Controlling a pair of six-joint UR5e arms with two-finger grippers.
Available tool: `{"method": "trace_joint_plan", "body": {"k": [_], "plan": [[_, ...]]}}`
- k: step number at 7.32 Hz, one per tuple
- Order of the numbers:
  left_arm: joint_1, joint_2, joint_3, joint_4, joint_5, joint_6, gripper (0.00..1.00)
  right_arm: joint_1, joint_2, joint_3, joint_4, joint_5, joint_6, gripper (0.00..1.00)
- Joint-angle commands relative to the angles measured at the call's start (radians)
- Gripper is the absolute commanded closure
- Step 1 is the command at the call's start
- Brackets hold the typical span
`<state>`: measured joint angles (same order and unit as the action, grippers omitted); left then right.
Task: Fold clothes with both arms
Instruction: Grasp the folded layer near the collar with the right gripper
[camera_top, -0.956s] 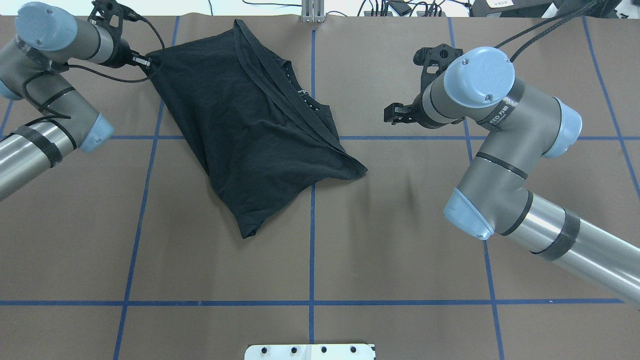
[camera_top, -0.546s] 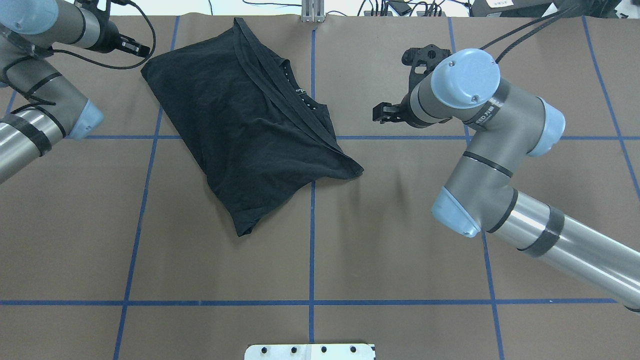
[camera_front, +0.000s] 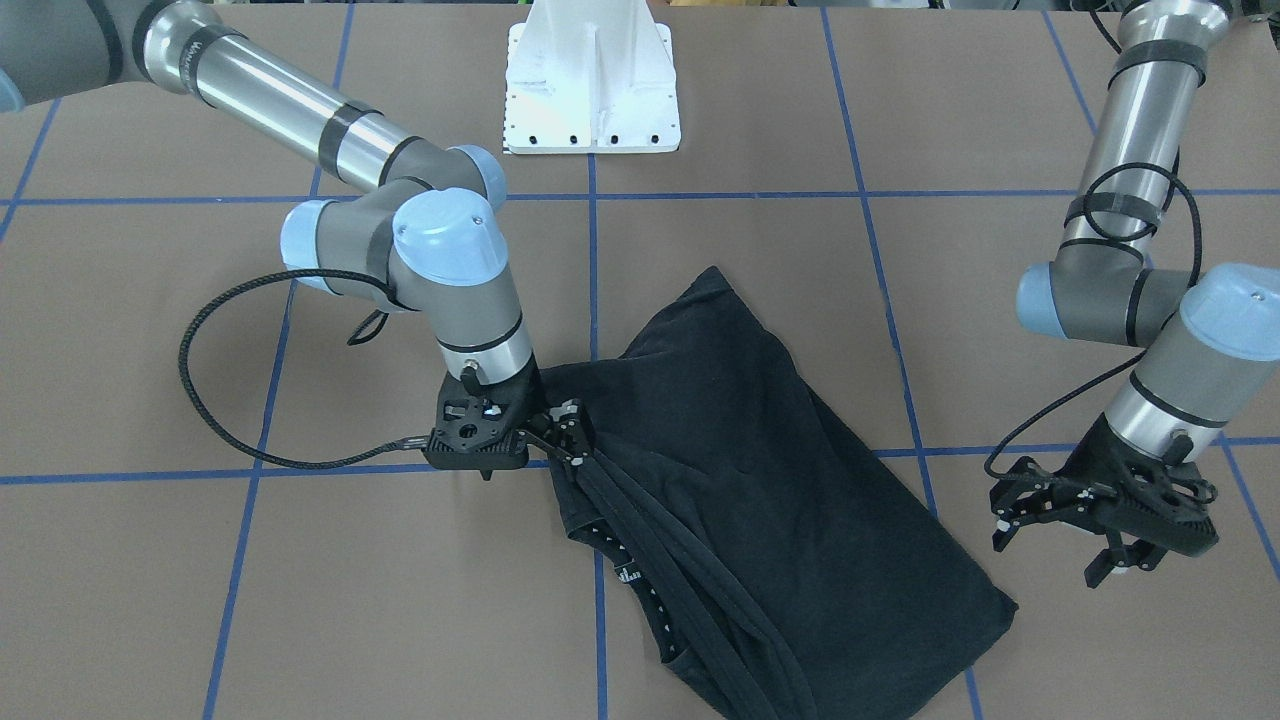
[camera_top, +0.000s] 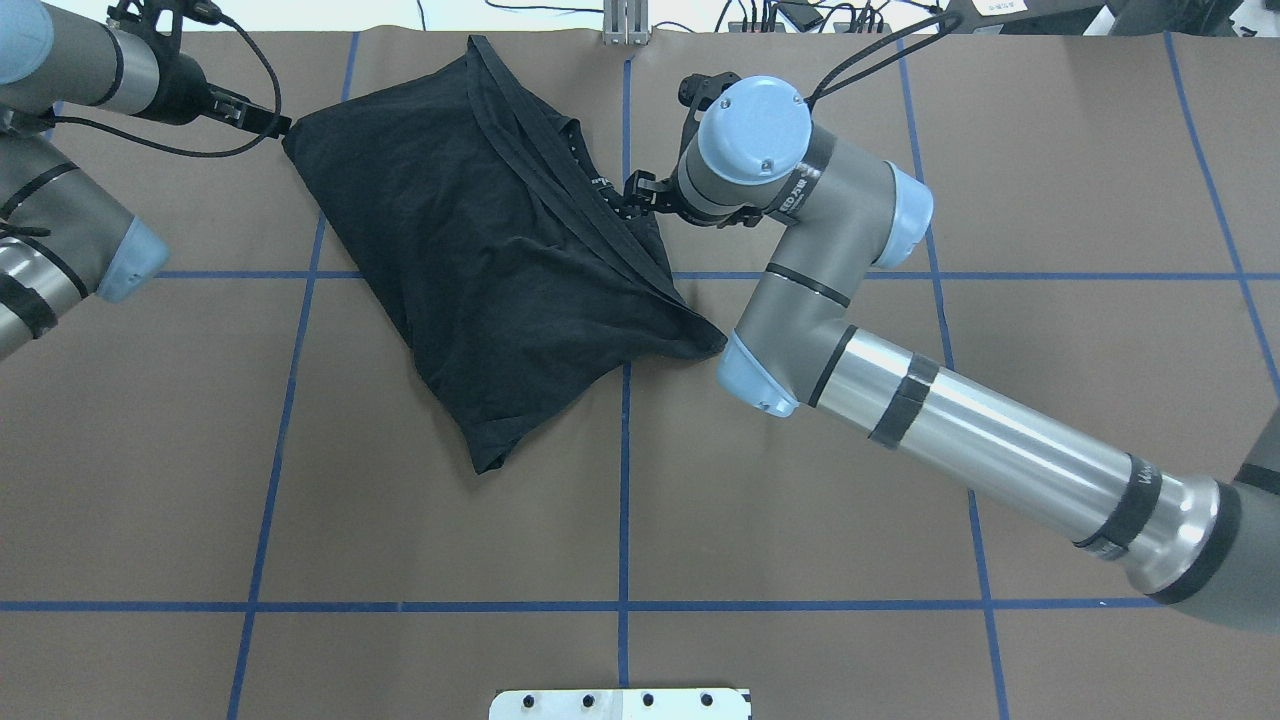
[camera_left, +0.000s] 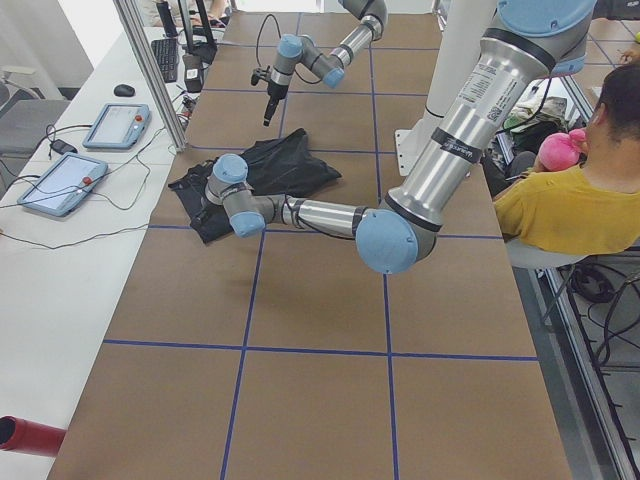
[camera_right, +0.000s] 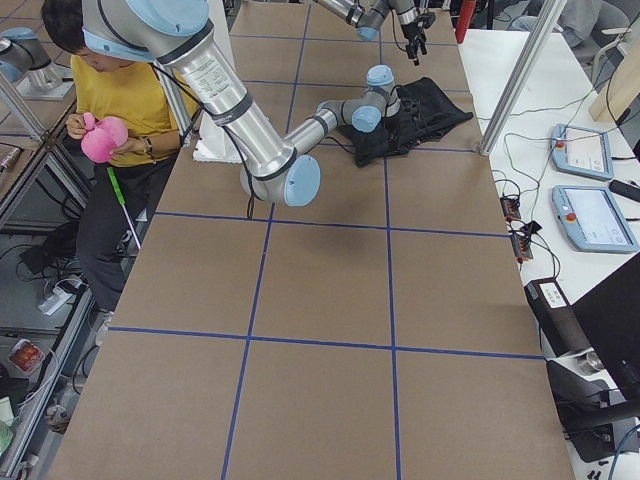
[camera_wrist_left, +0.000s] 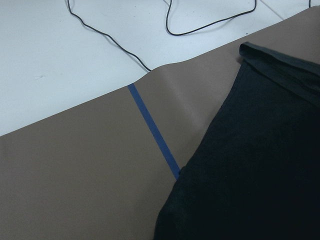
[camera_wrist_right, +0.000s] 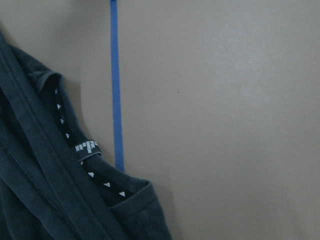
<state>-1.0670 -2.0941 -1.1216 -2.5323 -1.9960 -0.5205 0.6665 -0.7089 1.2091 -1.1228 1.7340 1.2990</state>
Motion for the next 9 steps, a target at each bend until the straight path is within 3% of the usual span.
{"method": "trace_joint_plan", "body": {"k": [1,6,7,8,9], "plan": [[0.004,0.006,-0.010,-0.002,-0.001,-0.036,0.00,-0.036,0.039,-0.121,0.133,-0.043,0.089,0.05],[0.004,0.014,-0.010,-0.003,-0.001,-0.036,0.00,-0.085,0.034,-0.148,0.132,-0.090,0.126,0.24],[0.004,0.023,-0.010,-0.006,0.000,-0.036,0.00,-0.085,0.035,-0.148,0.135,-0.090,0.131,0.55],[0.004,0.026,-0.010,-0.006,0.000,-0.036,0.00,-0.085,0.035,-0.148,0.135,-0.090,0.129,1.00],[0.006,0.026,-0.010,-0.006,0.000,-0.036,0.00,-0.082,0.035,-0.145,0.136,-0.088,0.112,1.00]]}}
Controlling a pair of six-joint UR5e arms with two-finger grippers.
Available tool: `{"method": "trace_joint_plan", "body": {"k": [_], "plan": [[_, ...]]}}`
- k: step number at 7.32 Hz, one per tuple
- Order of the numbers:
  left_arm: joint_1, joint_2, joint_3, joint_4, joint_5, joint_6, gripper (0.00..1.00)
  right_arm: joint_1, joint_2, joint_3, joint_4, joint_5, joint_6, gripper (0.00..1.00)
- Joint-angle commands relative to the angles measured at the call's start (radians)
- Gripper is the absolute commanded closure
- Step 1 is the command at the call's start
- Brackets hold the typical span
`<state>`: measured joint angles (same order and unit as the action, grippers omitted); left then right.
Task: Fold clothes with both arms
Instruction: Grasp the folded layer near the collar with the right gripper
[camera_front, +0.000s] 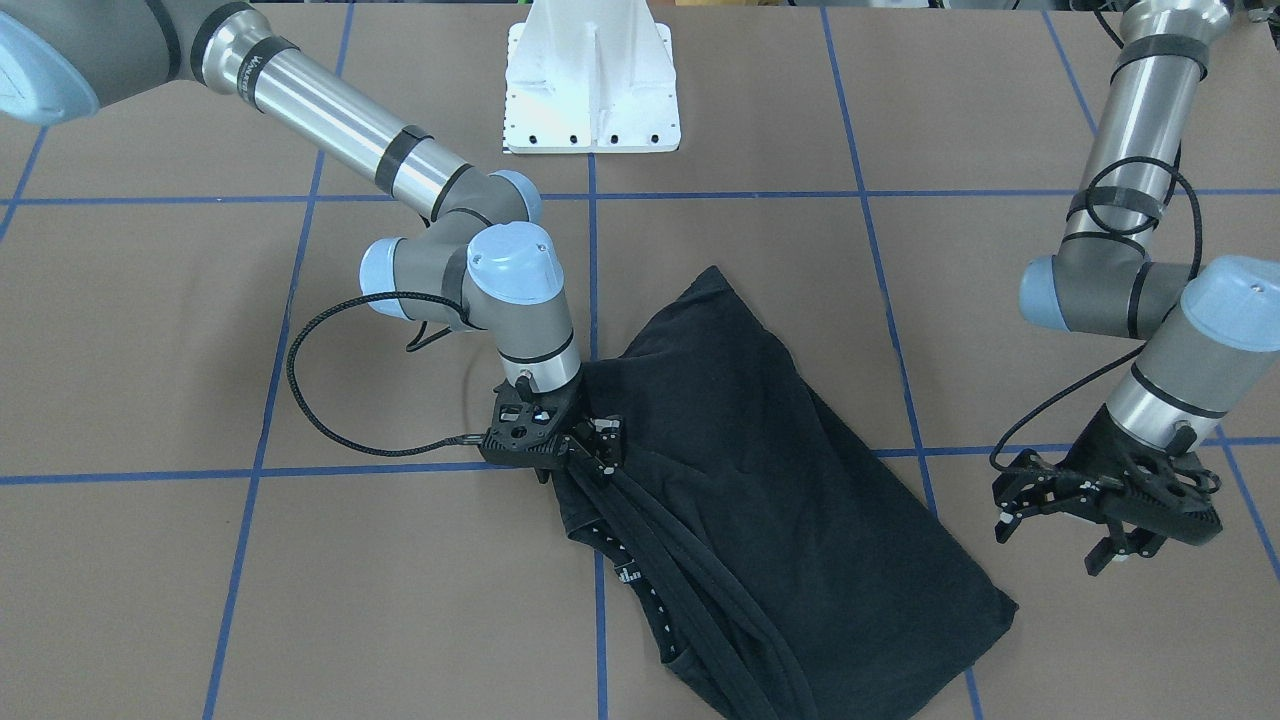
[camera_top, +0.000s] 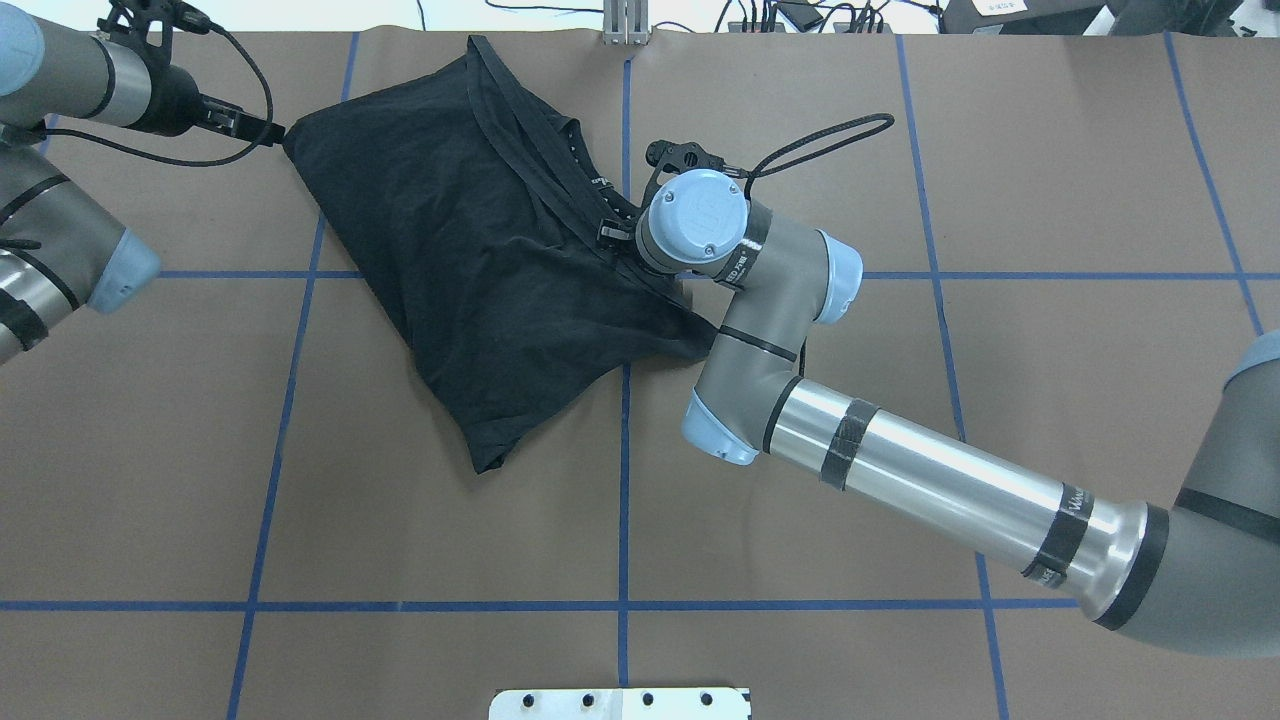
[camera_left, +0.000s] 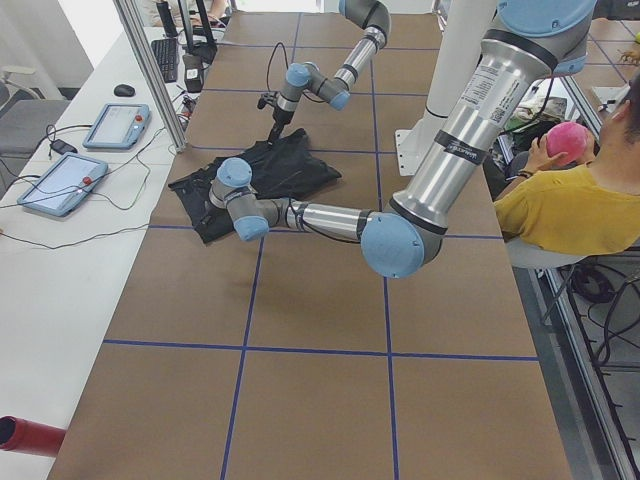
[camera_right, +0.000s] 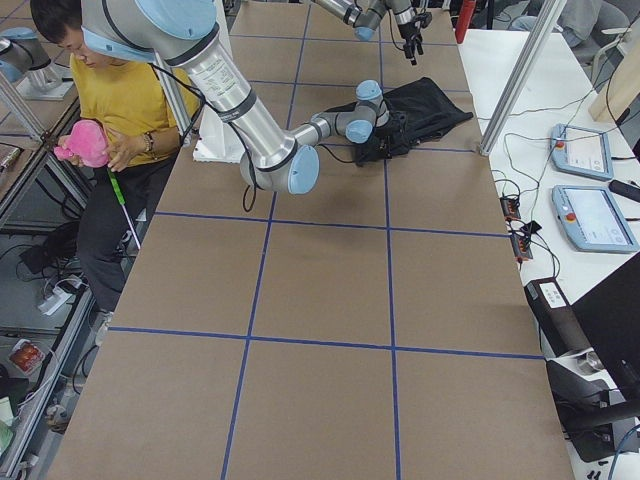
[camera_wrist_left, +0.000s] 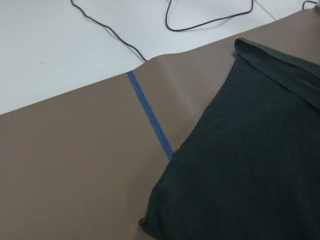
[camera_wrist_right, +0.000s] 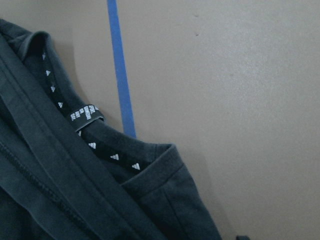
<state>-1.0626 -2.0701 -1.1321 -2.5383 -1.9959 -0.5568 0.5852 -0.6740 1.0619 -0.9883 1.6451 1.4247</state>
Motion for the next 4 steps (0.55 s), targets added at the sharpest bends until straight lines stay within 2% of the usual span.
{"method": "trace_joint_plan", "body": {"k": [1,4], "plan": [[0.001,0.002,0.000,0.000,0.000,0.000,0.00,0.001,0.001,0.009,0.000,0.005,-0.016,1.00],[0.001,0.002,0.002,0.000,0.002,0.000,0.00,0.007,0.001,0.026,-0.001,0.012,-0.033,1.00]]}}
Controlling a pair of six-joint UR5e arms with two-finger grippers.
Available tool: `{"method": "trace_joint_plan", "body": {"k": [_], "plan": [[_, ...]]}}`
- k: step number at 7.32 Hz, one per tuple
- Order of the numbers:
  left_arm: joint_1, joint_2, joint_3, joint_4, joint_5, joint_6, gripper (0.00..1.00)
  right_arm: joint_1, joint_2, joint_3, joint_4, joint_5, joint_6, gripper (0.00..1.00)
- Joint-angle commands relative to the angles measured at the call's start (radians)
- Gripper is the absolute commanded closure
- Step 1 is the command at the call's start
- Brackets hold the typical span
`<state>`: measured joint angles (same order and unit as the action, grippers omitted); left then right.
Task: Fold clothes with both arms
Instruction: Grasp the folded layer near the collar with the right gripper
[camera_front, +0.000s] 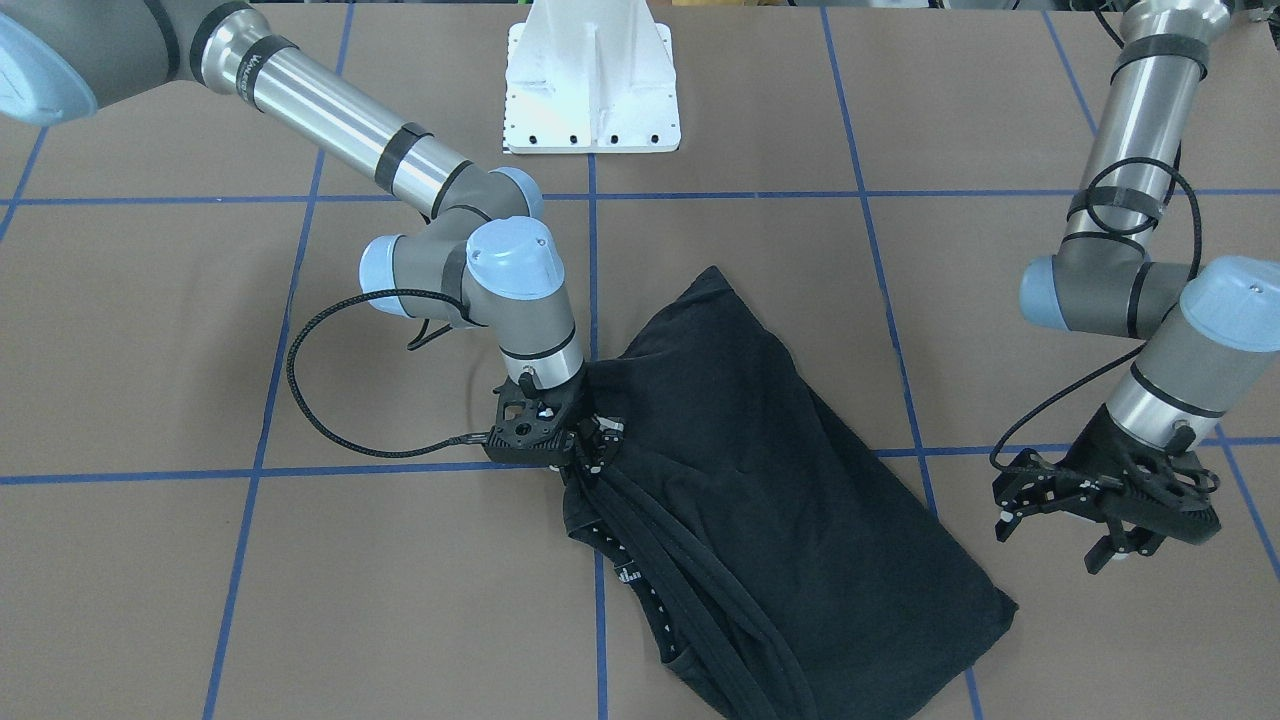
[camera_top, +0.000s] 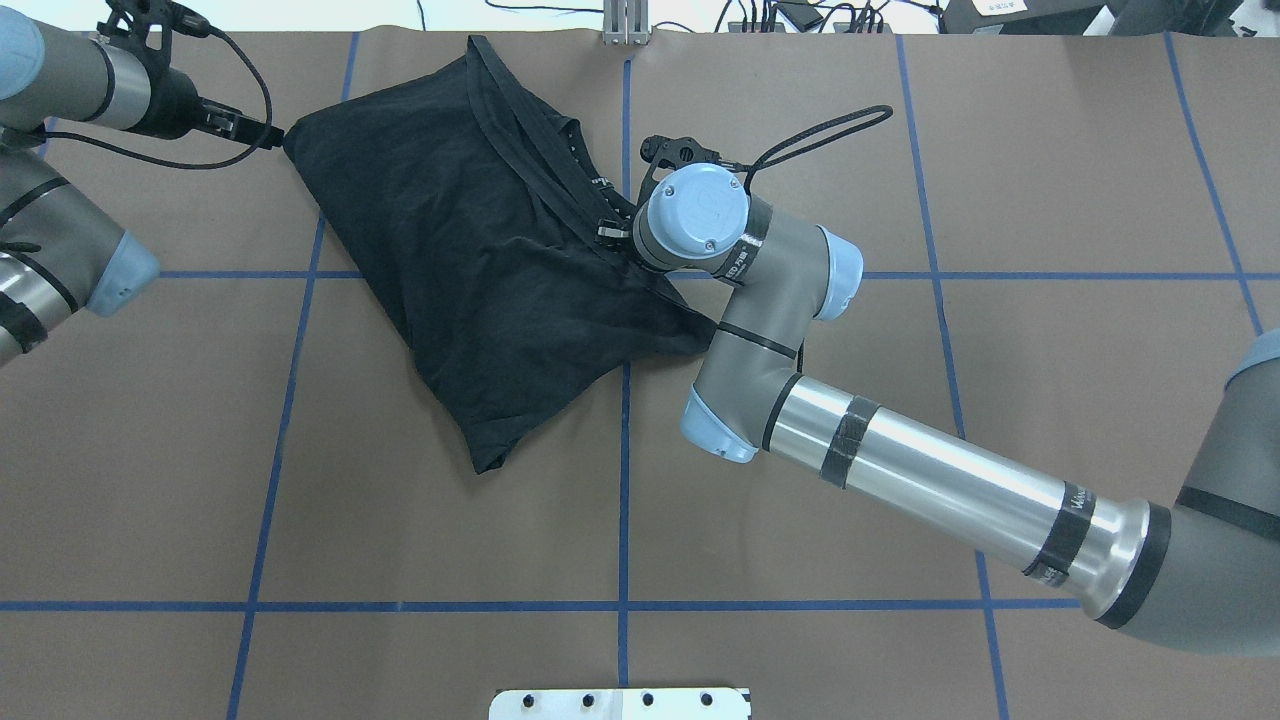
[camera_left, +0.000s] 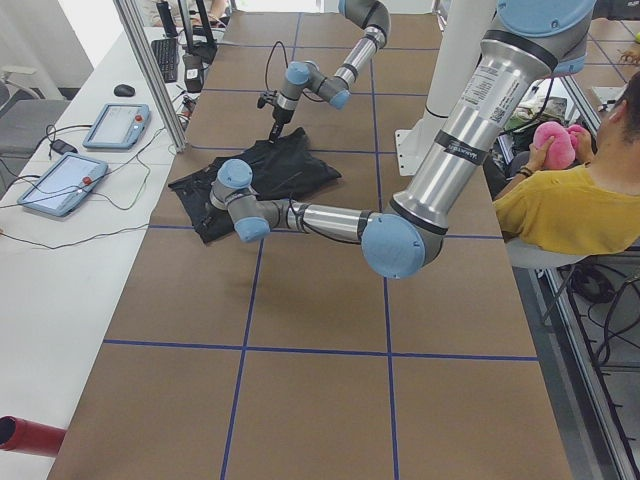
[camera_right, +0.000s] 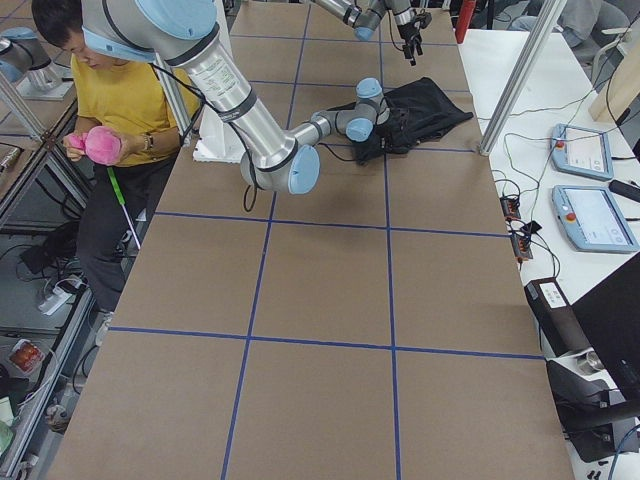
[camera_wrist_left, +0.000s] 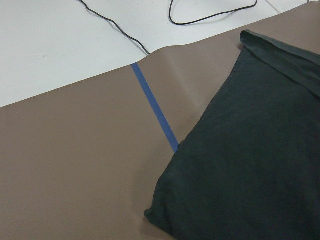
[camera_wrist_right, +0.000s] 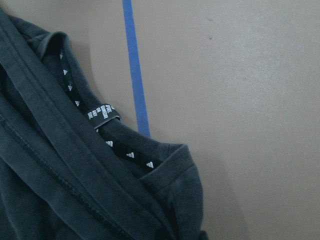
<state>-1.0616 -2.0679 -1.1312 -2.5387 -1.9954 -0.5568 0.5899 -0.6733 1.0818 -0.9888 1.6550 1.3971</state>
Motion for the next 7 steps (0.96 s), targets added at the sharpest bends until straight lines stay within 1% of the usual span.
{"method": "trace_joint_plan", "body": {"k": [1,2,3,4,5,6,7], "plan": [[0.000,0.000,0.001,0.000,0.001,0.000,0.00,0.002,0.000,0.007,-0.001,0.002,-0.007,1.00],[0.000,0.000,0.001,0.000,0.001,0.000,0.00,0.005,-0.003,0.024,-0.001,0.005,-0.009,1.00],[0.000,0.000,0.001,0.000,0.001,0.000,0.00,0.005,-0.018,0.070,-0.010,0.011,-0.007,1.00],[0.000,0.000,-0.001,0.000,0.001,0.000,0.00,0.004,-0.070,0.143,-0.013,0.006,-0.004,1.00],[0.000,0.000,0.001,0.000,0.001,0.000,0.00,-0.033,-0.156,0.259,-0.013,-0.007,0.005,1.00],[0.000,0.000,0.001,0.000,0.001,0.000,0.00,-0.085,-0.245,0.382,-0.028,-0.050,0.006,1.00],[0.000,0.000,0.001,0.000,0.001,0.000,0.00,-0.151,-0.311,0.503,-0.087,-0.104,0.013,1.00]]}}
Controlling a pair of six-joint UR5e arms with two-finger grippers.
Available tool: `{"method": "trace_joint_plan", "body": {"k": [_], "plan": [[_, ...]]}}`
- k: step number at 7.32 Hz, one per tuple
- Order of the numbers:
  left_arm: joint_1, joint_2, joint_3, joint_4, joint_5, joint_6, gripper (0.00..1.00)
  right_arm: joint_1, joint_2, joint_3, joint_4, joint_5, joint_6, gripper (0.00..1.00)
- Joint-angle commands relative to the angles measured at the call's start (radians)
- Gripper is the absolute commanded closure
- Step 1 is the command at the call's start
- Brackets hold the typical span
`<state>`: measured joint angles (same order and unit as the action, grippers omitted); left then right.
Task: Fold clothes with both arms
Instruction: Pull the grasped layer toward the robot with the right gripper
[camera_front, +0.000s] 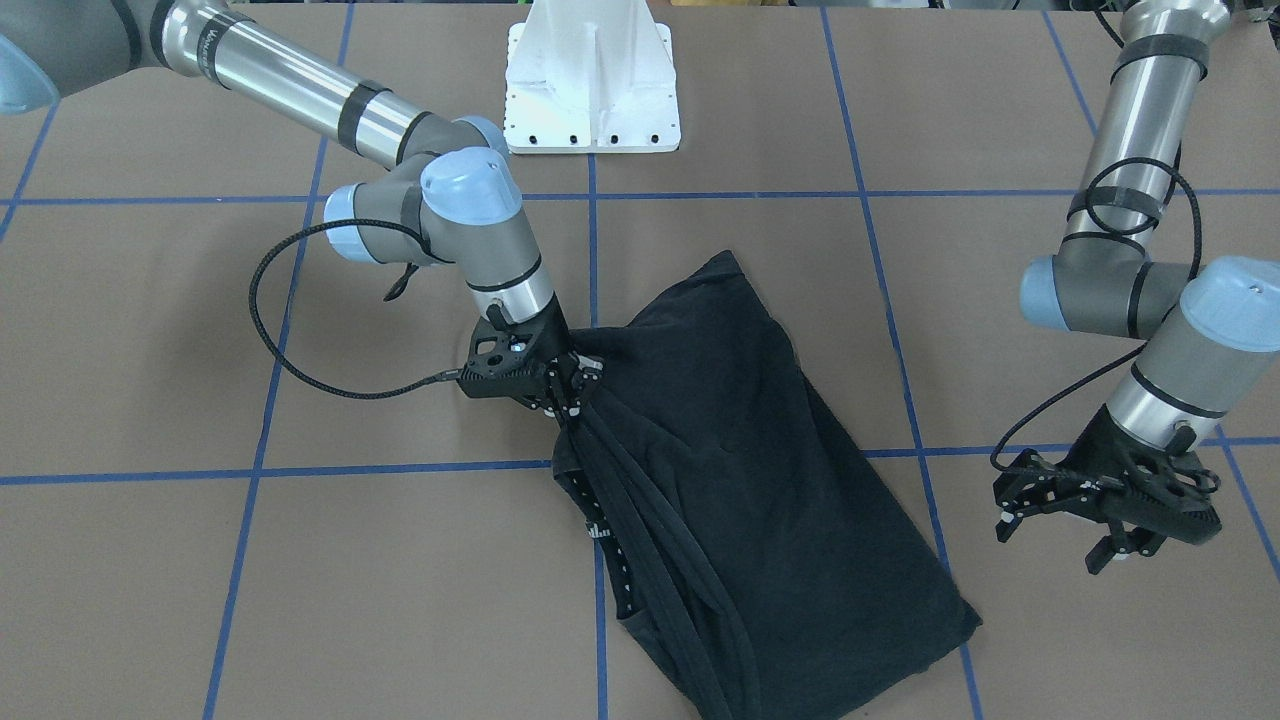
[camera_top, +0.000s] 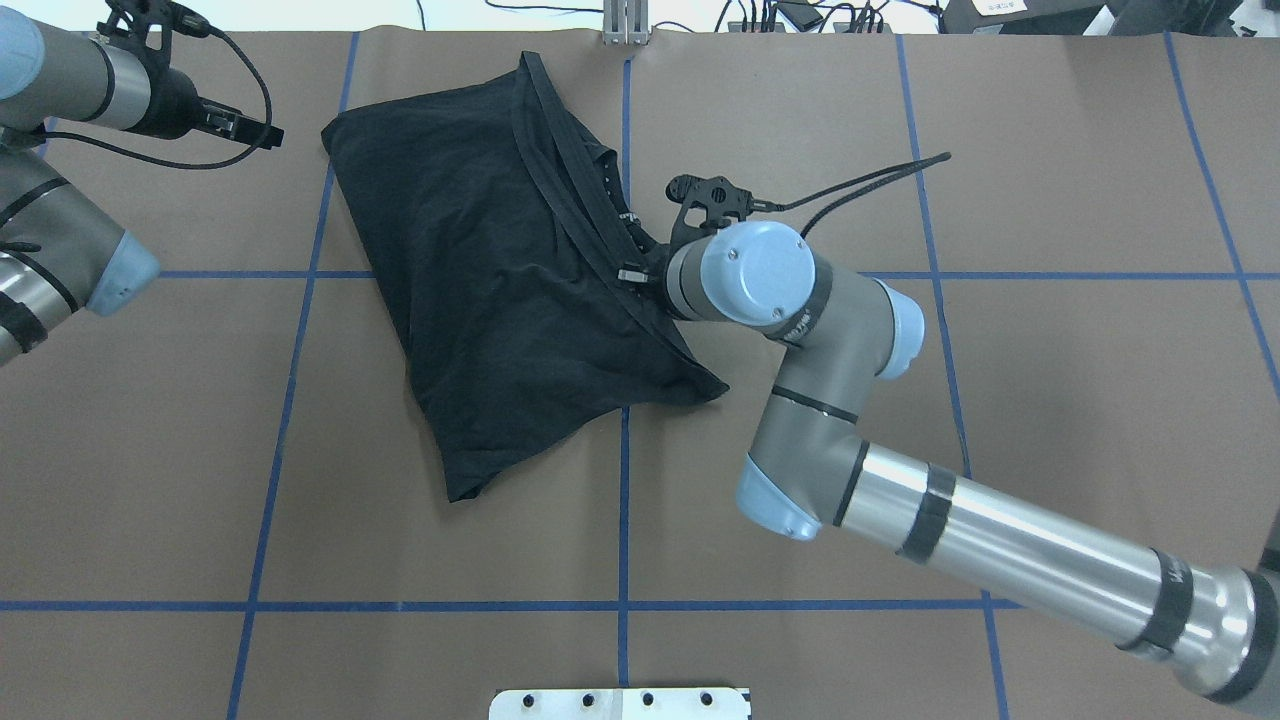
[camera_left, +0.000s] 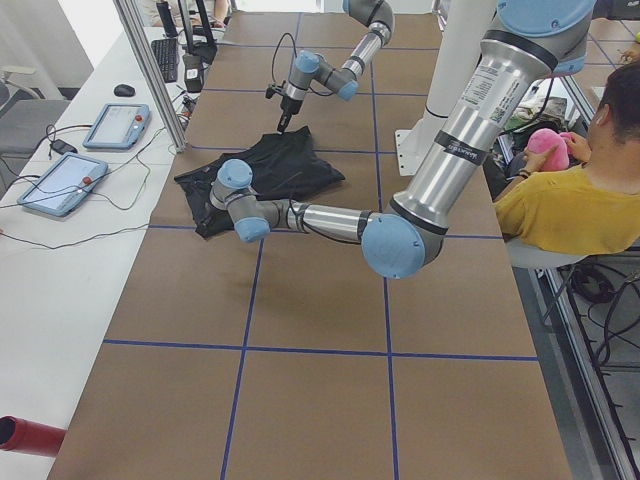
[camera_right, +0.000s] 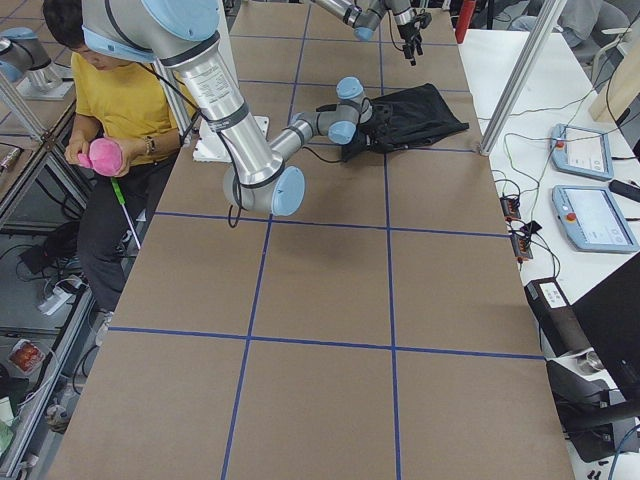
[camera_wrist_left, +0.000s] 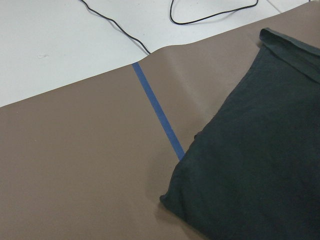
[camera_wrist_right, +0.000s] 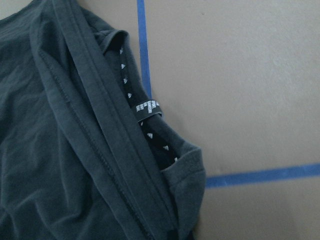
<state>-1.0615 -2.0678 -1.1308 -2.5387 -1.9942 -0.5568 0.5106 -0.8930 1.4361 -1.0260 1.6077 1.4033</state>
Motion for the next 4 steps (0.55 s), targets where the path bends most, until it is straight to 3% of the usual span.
{"method": "trace_joint_plan", "body": {"k": [1,4], "plan": [[0.001,-0.002,0.000,0.000,0.000,-0.018,0.00,-0.130,-0.127,0.220,-0.090,-0.107,0.049,1.00],[0.003,-0.002,0.000,0.000,0.000,-0.028,0.00,-0.178,-0.144,0.228,-0.094,-0.157,0.052,1.00]]}}
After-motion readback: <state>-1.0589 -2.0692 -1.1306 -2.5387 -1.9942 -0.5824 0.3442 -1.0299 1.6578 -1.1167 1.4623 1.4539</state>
